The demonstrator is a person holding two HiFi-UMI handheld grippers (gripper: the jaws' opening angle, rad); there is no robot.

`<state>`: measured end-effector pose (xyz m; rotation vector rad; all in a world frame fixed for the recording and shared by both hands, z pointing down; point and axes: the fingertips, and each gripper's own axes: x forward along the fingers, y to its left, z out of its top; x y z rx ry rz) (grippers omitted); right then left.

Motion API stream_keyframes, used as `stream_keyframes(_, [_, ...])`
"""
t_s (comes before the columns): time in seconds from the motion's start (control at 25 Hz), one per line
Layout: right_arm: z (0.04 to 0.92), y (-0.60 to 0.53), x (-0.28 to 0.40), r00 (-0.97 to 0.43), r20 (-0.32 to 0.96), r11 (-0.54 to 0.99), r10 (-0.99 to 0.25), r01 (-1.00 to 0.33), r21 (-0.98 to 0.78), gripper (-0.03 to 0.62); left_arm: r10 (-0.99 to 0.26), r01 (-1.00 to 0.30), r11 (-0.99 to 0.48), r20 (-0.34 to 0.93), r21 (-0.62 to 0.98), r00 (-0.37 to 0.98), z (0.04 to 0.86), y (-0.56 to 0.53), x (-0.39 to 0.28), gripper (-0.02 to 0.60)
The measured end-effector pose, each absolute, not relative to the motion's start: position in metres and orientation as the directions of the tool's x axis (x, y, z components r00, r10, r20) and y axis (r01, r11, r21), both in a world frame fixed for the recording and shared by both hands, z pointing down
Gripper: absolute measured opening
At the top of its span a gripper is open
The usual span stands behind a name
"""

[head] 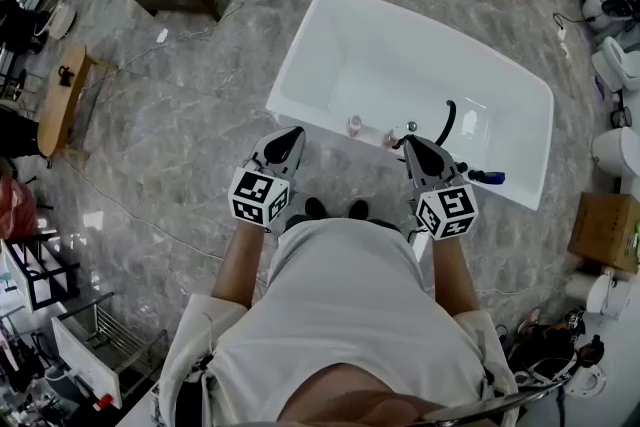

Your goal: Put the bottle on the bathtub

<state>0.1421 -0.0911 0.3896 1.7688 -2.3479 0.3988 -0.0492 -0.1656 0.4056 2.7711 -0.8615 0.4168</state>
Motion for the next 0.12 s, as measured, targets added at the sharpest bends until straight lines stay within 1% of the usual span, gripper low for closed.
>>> stream_keyframes(0.12, [0.3903, -0.0948, 0.1422, -0.284, 0.292, 0.264, -0.913, -0.958, -0.108, 0.031, -0.523, -0.583, -0.805, 0.33, 0.113, 0.786, 0.4093, -0.1686, -0.0489, 0.009])
